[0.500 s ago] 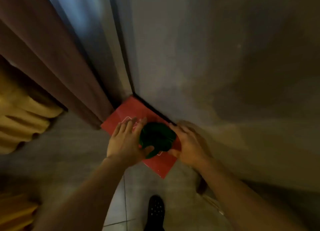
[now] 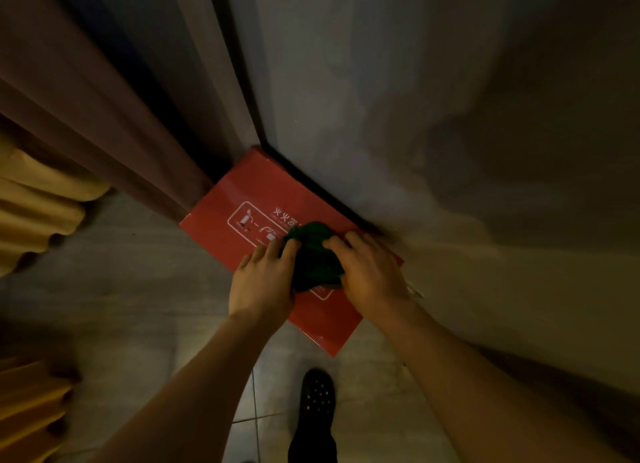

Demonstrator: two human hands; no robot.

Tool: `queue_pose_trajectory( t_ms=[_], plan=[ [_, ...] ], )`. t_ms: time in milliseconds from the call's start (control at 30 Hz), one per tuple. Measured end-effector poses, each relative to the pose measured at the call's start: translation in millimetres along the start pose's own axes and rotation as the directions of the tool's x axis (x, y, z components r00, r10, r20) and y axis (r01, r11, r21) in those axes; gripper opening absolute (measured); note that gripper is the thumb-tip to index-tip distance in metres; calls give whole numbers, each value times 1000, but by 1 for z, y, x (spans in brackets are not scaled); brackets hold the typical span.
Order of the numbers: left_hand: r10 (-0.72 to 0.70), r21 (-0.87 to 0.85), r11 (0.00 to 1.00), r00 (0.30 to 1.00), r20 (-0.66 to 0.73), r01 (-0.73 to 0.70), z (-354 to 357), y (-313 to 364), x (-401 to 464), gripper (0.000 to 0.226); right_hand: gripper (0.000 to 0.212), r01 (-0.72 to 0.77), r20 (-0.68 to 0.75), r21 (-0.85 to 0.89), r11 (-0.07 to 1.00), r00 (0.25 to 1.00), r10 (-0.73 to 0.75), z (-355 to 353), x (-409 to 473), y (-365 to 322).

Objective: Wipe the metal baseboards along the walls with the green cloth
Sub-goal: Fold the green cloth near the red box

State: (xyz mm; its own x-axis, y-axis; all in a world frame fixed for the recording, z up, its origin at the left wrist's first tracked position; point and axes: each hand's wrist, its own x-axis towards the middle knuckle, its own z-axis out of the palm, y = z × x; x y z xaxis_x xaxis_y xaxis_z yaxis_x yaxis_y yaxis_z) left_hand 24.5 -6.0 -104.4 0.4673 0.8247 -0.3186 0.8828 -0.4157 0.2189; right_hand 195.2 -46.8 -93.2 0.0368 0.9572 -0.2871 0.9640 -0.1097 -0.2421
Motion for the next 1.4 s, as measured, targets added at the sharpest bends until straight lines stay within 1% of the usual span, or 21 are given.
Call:
queue_pose_trajectory(
  t_ms=[100,300,467,633,833,933,1033,1167,1400],
  plan=[
    [26,-16,1000,1000,6,-26,-11,-1,-7,60,48,0,-12,51,999,1000,0,-8,-10,-3],
    [109,-28,993,992,-69,-111,-55,1,-33,51,43,-25,-64,118,993,997,33,-45,-46,-18],
    [176,2,984,974,-140,-177,-104,5,-66,51,42,-41,-162,99,994,985,56,-87,-87,-43],
    [250,30,968,944,-214,-249,-158,16,-118,47,40,-77,-277,80,994,956,96,-132,-149,-78],
    [361,104,933,894,-266,-346,-214,29,-193,45,38,-158,-369,82,984,912,177,-181,-236,-127],
    [424,110,905,861,-279,-411,-233,41,-226,47,37,-215,-402,84,973,886,230,-194,-280,-143],
    [485,123,874,831,-271,-470,-240,55,-251,48,38,-263,-418,97,960,865,279,-200,-317,-148],
    [547,100,835,796,-259,-542,-230,80,-278,48,38,-318,-430,105,942,840,331,-193,-364,-143],
    [618,58,784,768,-166,-618,-170,126,-298,45,38,-393,-377,215,894,811,447,-145,-421,-105]
  ],
)
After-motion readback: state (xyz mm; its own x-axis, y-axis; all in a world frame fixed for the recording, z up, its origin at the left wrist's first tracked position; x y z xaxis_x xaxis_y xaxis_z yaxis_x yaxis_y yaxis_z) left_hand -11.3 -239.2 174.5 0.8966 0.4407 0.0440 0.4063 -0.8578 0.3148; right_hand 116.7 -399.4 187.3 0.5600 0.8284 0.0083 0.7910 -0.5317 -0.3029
